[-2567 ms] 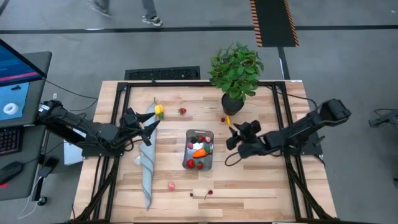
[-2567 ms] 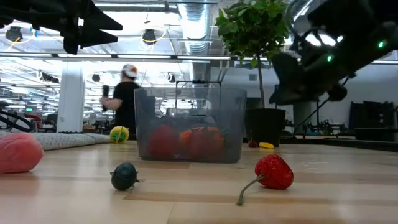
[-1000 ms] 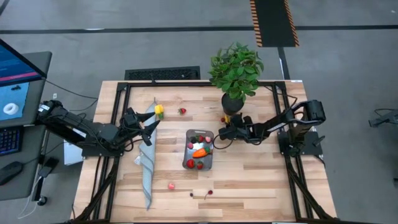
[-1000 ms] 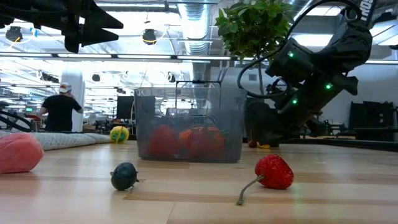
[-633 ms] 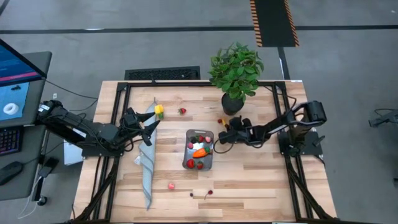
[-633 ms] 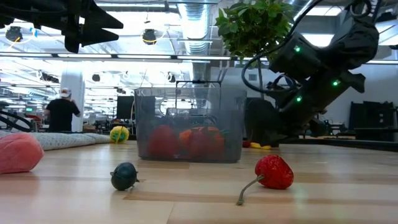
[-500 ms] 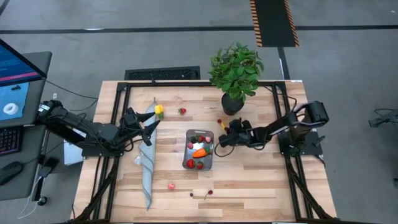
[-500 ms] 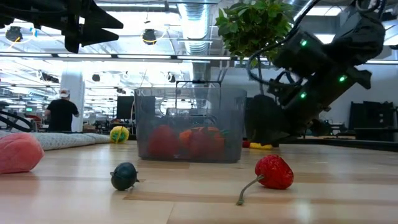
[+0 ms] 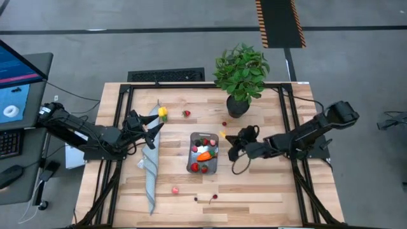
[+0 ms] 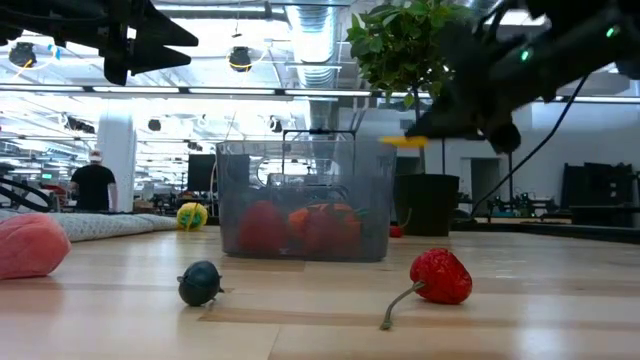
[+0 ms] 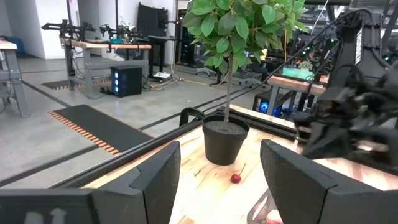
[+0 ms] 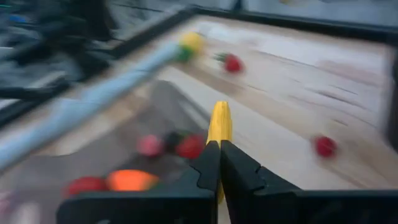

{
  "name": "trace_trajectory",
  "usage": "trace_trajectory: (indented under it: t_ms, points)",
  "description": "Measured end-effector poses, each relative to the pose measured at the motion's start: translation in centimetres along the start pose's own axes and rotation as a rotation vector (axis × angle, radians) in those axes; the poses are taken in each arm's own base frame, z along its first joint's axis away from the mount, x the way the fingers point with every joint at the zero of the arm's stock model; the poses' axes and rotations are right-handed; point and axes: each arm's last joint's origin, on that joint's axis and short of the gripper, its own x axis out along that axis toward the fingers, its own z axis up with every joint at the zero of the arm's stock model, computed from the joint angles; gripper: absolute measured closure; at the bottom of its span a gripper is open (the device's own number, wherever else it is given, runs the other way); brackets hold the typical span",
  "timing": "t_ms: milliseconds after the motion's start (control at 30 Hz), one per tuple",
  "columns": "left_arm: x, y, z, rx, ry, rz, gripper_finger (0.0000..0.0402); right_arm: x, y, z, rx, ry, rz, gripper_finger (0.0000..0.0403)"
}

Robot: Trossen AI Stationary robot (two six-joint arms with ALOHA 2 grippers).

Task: Pick and placing Produce into tupperware
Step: Put the corn into the bin

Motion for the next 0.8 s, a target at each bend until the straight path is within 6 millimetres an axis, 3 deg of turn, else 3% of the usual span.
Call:
trace_trajectory:
  t_ms: [233, 400, 533, 700, 800]
  points:
    - [0.0, 0.0, 0.0, -0.001, 0.000, 0.000, 0.0190, -0.5, 3.0, 0.4, -0.061, -0.030, 0.184, 0.0393]
    - [0.0, 0.0, 0.0, 0.001, 0.001, 0.000, 0.0190, 1.1, 5.1, 0.7, -0.080, -0.011, 0.215, 0.0369]
    - [0.0, 0.0, 0.0, 0.001, 0.002, 0.001, 0.0190, 3.1, 6.2, 0.7, -0.115, 0.015, 0.232, 0.0374]
    - [0.0, 0.0, -0.1, 0.007, 0.006, 0.001, 0.0190, 5.3, 6.0, 0.8, -0.153, 0.064, 0.195, 0.0386]
    - [0.0, 0.0, -0.2, 0.015, 0.012, 0.002, 0.0190, 5.9, 5.3, 0.8, -0.154, 0.096, 0.167, 0.0358]
